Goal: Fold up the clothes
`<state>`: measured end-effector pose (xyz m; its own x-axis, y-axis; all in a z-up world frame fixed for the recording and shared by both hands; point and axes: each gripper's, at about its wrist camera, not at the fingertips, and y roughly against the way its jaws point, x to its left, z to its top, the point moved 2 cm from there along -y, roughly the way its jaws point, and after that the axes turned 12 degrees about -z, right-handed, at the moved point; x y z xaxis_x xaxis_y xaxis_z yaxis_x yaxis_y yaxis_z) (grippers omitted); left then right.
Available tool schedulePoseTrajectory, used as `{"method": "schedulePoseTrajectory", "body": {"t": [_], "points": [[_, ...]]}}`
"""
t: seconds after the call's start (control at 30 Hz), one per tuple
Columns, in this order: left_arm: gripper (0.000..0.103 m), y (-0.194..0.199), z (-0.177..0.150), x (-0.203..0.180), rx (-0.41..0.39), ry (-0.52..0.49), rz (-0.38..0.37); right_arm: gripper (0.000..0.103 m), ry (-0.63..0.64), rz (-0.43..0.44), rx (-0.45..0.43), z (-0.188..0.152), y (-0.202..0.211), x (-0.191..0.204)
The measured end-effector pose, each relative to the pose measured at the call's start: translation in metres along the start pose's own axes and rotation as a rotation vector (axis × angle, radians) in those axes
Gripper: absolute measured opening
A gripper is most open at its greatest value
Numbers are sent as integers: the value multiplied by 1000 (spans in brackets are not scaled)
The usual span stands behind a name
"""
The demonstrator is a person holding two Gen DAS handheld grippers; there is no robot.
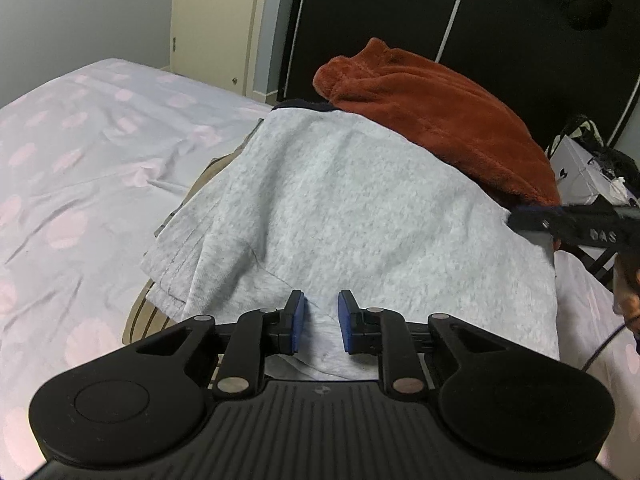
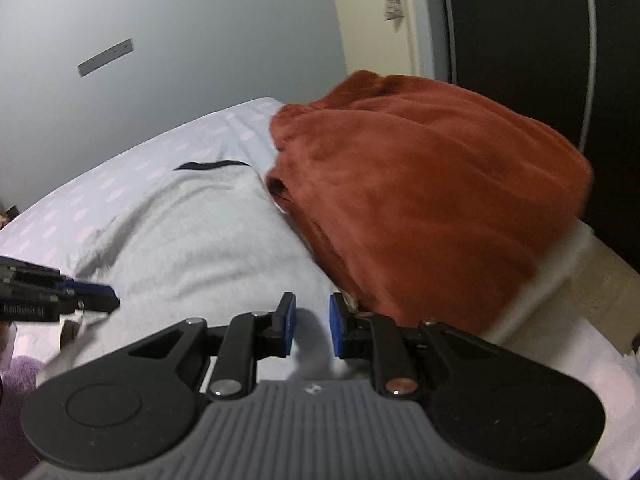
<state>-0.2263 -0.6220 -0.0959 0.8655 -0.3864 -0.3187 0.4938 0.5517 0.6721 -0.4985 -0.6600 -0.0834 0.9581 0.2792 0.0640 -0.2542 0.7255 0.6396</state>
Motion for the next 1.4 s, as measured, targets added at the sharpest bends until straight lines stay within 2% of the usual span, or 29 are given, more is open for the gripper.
{"method": "schedulePoseTrajectory", "body": {"t": [0.1,0.2,0.33,0.47,0.57,0.7,0.87,1.13,1.27,1.4], "points": [[17,0,0,-1,5,-8,1,18,-31,-6,4,-15,1,-8],[16,0,2,-2,2,-14,5,17,-54,-24,21,-28,-15,-12],[16,4,2,-3,2,-30,24,17,-90,-32,13,-32,-21,-12],[16,20,10,2,-35,-38,15,20,-71,-35,-26,-19,1,-7],[16,33,25,10,-84,-51,35,22,-60,-24,-67,-7,19,-2],[16,34,42,23,-104,-47,65,22,-27,26,-86,16,13,20],[16,18,50,34,-88,-32,72,22,7,33,-45,27,-17,39],[17,-17,40,60,-3,-2,91,21,50,34,28,39,-66,65],[18,-20,41,66,8,22,88,21,48,19,47,41,-72,69],[22,-6,42,64,-13,36,85,21,52,0,60,46,-63,70]]}}
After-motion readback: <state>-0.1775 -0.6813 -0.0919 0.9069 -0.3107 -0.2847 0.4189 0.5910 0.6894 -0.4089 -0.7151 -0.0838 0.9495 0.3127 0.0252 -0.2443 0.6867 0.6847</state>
